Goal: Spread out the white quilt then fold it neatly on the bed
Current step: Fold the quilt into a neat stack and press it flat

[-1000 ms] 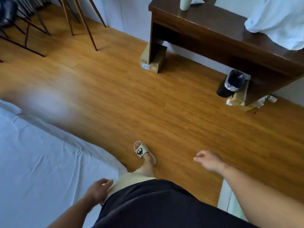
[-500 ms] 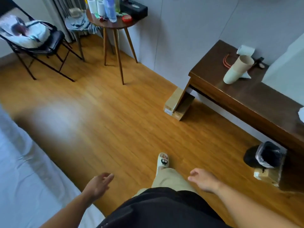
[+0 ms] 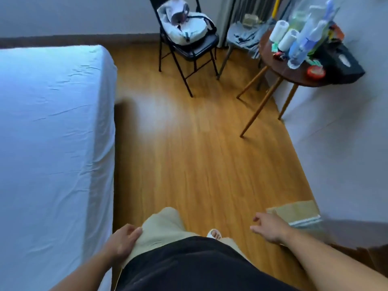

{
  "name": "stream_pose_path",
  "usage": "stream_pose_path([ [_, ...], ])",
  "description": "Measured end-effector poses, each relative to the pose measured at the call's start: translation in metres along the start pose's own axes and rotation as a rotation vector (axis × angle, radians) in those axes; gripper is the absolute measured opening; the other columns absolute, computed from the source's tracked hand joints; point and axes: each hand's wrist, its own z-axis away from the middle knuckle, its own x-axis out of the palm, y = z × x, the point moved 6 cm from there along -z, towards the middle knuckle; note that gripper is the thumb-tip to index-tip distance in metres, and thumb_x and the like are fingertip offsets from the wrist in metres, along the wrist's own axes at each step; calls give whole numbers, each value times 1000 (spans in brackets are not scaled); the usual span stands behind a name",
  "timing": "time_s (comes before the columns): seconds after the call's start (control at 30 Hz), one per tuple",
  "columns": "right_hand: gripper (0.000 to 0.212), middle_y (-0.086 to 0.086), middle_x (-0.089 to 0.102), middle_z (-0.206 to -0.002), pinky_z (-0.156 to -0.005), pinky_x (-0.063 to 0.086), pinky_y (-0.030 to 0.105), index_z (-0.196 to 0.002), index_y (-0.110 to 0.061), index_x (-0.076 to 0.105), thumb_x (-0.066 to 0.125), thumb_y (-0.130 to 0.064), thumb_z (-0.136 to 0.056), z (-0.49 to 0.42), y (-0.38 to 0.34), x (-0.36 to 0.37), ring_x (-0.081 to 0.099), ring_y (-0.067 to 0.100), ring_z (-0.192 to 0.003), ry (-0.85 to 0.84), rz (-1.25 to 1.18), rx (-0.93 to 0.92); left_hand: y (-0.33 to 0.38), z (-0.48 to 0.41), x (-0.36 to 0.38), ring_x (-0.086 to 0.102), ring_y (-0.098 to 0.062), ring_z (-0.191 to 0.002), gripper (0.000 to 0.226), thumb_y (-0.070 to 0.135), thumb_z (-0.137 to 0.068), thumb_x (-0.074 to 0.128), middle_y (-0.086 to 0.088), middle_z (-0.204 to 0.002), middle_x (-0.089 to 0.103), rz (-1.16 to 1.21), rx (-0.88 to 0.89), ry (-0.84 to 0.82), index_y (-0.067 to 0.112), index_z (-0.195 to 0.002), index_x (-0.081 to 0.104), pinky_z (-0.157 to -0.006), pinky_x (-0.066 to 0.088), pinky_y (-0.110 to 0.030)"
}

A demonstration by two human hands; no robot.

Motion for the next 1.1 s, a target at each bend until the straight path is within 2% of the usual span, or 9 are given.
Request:
stream_pose_path([
  [0.13,52,0,64,-131,-98,47,30,-138,-20,55,54,-49,-95,-75,-67,-102,60,18,-116,-21,83,-55,20,-51,-40,58,-14,-106,38,51,-99,48,3,-118,63,51,-62,-27,21,-119,62,-96,44,-31],
  [0.27,48,-1,66,-120,-92,52,30,-134,-23,58,60,-50,-94,-130,-154,-186,62,13,-104,14,-48,-60,49,-115,-110,54,-15,-110,48,51,-103,36,-3,-130,61,81,-100,-25,16,-125,60,-93,38,-27],
  [0.43,51,1,64,-131,-91,46,27,-135,-19,57,59,-48,-94,-169,-275,-280,60,17,-113,59,-93,-92,106,-166,-229,61,-14,-97,35,46,-100,46,0,-113,66,136,-54,-14,18,-114,63,-80,45,-24],
  [0.57,50,-1,62,-132,-86,38,22,-138,-21,55,59,-46,-95,-204,-364,-349,57,14,-110,95,-102,-165,142,-212,-328,62,-32,-115,40,44,-101,49,-13,-124,64,288,-67,81,12,-122,61,-98,52,-43],
  [0.63,50,-1,62,-131,-87,39,22,-137,-20,56,60,-46,-95,-231,-396,-376,55,12,-105,73,-86,-179,156,-239,-367,61,-34,-115,38,44,-101,49,-14,-124,64,337,-89,102,13,-118,62,-100,51,-46],
  [0.8,50,-7,63,-114,-88,47,25,-132,-20,58,59,-48,-91,-307,-458,-439,59,12,-102,-57,13,-161,184,-301,-443,63,-20,-97,31,50,-98,50,-5,-115,66,353,-152,105,22,-106,62,-82,51,-32],
  [0.9,40,-7,67,-109,-86,49,26,-123,-22,63,57,-46,-91,-352,-505,-495,63,13,-101,-110,53,-191,203,-338,-489,63,-20,-96,26,48,-97,51,-2,-107,66,365,-231,92,24,-97,63,-87,51,-34],
  [1.0,37,-2,70,-114,-88,49,27,-122,-23,62,57,-45,-93,-386,-560,-566,63,14,-104,-131,169,-247,239,-367,-542,61,-16,-92,28,46,-99,49,0,-102,67,345,-266,116,22,-95,63,-82,46,-30],
  [1.1,42,-2,69,-118,-92,53,29,-128,-23,60,58,-48,-95,-420,-611,-644,63,13,-104,-70,245,-278,283,-395,-602,58,-17,-94,33,45,-102,42,-1,-107,64,384,-282,154,20,-103,63,-80,42,-30],
])
